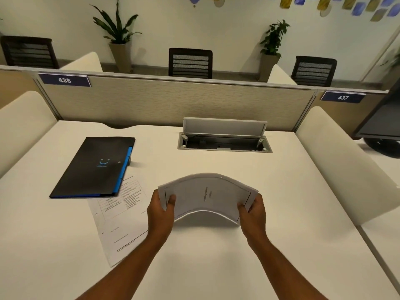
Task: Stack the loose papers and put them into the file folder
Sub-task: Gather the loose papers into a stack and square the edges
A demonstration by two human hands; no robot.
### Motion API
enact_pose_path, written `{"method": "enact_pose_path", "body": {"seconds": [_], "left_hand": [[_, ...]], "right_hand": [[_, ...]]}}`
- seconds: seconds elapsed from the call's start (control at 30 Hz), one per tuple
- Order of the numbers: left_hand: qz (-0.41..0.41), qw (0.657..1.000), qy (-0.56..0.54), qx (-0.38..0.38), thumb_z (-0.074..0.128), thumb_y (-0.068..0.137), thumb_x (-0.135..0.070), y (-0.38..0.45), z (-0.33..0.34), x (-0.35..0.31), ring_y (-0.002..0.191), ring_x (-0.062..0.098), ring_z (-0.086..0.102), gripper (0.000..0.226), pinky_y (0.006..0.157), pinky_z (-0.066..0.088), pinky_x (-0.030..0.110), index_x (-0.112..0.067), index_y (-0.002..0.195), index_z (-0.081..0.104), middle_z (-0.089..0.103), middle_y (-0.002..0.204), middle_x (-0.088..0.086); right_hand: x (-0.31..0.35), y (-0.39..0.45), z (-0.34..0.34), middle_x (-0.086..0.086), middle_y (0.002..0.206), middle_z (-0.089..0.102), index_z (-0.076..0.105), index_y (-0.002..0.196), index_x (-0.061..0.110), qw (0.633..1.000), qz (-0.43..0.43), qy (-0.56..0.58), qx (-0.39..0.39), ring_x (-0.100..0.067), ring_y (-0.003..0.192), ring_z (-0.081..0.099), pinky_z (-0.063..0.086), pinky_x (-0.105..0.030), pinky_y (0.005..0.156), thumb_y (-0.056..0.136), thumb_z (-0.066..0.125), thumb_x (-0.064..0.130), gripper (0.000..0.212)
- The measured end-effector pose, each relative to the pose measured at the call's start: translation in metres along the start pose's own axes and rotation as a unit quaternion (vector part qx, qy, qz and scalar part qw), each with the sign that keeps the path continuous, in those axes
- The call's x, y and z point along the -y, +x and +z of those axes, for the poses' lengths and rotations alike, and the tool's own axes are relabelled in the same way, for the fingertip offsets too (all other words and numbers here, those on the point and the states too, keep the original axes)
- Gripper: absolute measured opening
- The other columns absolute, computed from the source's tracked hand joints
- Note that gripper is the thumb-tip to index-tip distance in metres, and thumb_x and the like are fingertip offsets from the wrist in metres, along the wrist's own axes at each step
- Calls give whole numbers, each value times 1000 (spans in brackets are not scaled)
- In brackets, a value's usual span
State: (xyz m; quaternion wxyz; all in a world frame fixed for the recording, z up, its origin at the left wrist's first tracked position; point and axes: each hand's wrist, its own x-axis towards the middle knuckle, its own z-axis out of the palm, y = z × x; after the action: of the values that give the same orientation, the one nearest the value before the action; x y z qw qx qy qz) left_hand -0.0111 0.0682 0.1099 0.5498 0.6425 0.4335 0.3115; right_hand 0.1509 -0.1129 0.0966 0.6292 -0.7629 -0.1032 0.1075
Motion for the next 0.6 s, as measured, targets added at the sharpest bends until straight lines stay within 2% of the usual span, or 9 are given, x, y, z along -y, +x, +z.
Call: {"method": "enact_pose_path", "body": {"seconds": [0.07,0.13,0.2,0.23,0.27,0.37,0.47,0.6], "left_hand": [[-19,1000,1,3,64,88,-32,0,-1,5,116,25,57,49,95,53,43,-18,132,46,59,125,6],[-28,1000,6,6,66,86,-33,2,-1,8,121,27,56,54,98,50,46,-18,133,46,58,129,7],[-29,999,10,12,67,86,-31,2,1,7,125,27,53,59,102,47,46,-15,137,44,56,134,8],[-27,999,10,13,67,86,-28,1,2,6,126,27,51,59,103,46,44,-14,138,42,54,135,8],[-28,999,9,13,67,87,-25,0,4,4,127,26,50,59,103,45,42,-13,138,41,53,136,9],[-30,999,11,11,66,88,-22,-1,6,5,127,28,50,57,101,44,39,-11,138,41,53,136,11],[-30,999,24,14,66,87,-29,-1,3,10,132,30,47,65,106,43,47,-11,143,38,49,142,11],[-25,999,25,16,66,87,-28,1,4,12,128,29,51,61,103,46,47,-12,141,41,54,137,11]], "right_hand": [[1,-5,0,0,122,63,41,129,37,1000,-8,-1,-10,-25,113,64,56,-31,85,91,63,-1,58],[7,-5,-3,-1,133,56,33,139,45,993,-104,-36,-43,-22,119,61,57,-33,91,89,64,-4,77],[11,-1,-7,-1,142,50,35,146,40,958,-242,-138,-60,-8,123,55,54,-18,91,89,64,-7,79],[12,2,-9,-2,142,48,39,147,35,936,-293,-189,-54,-3,117,55,53,-12,86,89,63,-7,76],[13,5,-10,-3,142,47,43,148,34,918,-319,-232,-42,-5,108,57,57,-13,77,89,62,-8,74],[12,11,-13,-3,141,44,50,145,37,899,-314,-304,-35,-20,91,63,64,-33,61,86,63,-11,77],[12,10,-14,-3,139,44,51,146,37,895,-316,-312,-36,-18,81,61,61,-31,55,87,60,-11,77],[14,9,-15,-5,138,45,52,146,35,896,-313,-313,-36,-20,86,63,64,-32,61,87,61,-10,75]]}}
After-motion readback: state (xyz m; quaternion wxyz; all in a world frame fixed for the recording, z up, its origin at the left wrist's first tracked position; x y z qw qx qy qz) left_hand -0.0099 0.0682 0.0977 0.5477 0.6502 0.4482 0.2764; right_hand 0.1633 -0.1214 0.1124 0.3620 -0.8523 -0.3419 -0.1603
